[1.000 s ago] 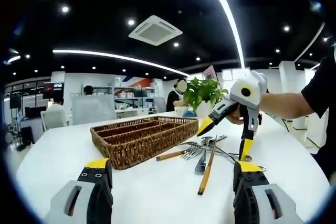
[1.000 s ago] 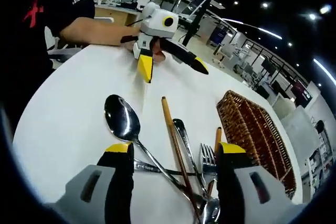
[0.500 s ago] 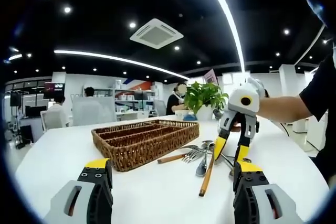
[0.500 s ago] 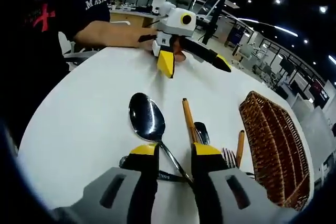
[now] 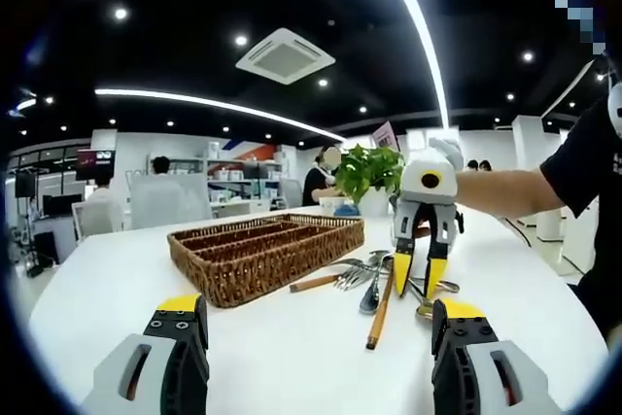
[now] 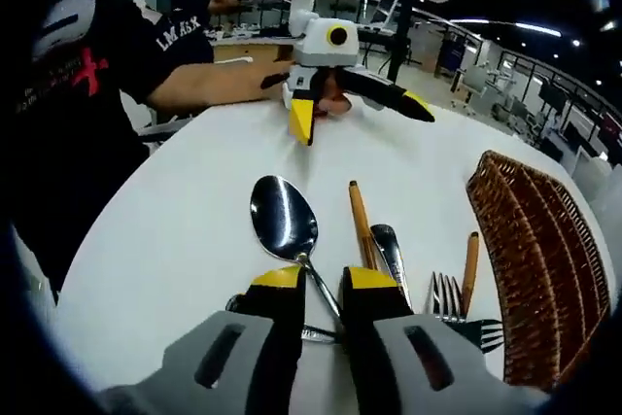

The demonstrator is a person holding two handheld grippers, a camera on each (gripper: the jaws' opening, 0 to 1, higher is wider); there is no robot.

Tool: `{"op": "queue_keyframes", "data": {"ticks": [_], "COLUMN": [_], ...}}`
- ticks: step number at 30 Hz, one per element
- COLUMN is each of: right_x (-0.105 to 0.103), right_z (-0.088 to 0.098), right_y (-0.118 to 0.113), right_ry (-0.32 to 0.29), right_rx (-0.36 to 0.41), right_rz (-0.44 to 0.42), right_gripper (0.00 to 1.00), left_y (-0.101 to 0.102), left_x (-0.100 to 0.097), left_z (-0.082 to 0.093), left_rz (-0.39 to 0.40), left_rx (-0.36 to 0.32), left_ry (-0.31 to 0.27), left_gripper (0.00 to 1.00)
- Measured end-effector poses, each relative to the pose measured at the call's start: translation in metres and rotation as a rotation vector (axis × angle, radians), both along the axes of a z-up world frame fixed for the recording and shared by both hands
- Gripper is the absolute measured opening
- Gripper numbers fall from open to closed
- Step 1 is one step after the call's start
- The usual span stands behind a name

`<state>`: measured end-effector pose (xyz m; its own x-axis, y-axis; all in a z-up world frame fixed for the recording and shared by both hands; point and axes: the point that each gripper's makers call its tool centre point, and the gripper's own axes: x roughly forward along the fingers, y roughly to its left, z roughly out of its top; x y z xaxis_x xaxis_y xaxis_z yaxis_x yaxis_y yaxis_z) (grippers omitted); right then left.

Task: Arrange the knives, forks, and spoons in their matching storage slots by inserting each utensil handle-first until every utensil is classified and aligned in the correct compartment

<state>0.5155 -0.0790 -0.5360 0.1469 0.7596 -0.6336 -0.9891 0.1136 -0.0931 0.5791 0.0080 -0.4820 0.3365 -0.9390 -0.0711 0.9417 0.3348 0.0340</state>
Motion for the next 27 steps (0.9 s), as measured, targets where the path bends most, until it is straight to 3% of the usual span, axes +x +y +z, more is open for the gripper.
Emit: {"op": "queue_keyframes", "data": {"ticks": [4,8,12,16,17,21,27], "right_x": [0.0,-0.007,-0.011,-0.009,-0.009,-0.009,-0.007], "right_z": [-0.001,-0.001,-0.002,0.0,-0.002,-0.002,-0.001], "right_y": [0.0,0.003,0.004,0.006,0.004,0.003,-0.001], "right_ry": [0.017,0.03,0.052,0.015,0.044,0.019,0.034], "right_rx": [0.024,0.018,0.017,0.015,0.011,0.0,-0.01], "right_rz": [-0.006,0.041,0.064,0.085,0.055,0.046,-0.041], "right_gripper": [0.11,0.03,0.03,0.01,0.01,0.01,0.01], "left_y": [0.0,0.0,0.0,0.001,0.001,0.001,0.0], "left_x": [0.0,-0.001,0.0,0.001,0.001,0.001,0.001], "left_z": [0.002,0.002,0.003,0.004,0.004,0.004,0.004], "left_rz": [-0.004,-0.004,-0.002,0.002,0.001,0.0,-0.002], "left_rx": [-0.014,-0.012,-0.019,-0.026,-0.03,-0.031,-0.027], "left_ry": [0.005,0.004,0.007,0.008,0.01,0.01,0.009], "left_gripper": [1.0,1.0,1.0,1.0,1.0,1.0,1.0]}}
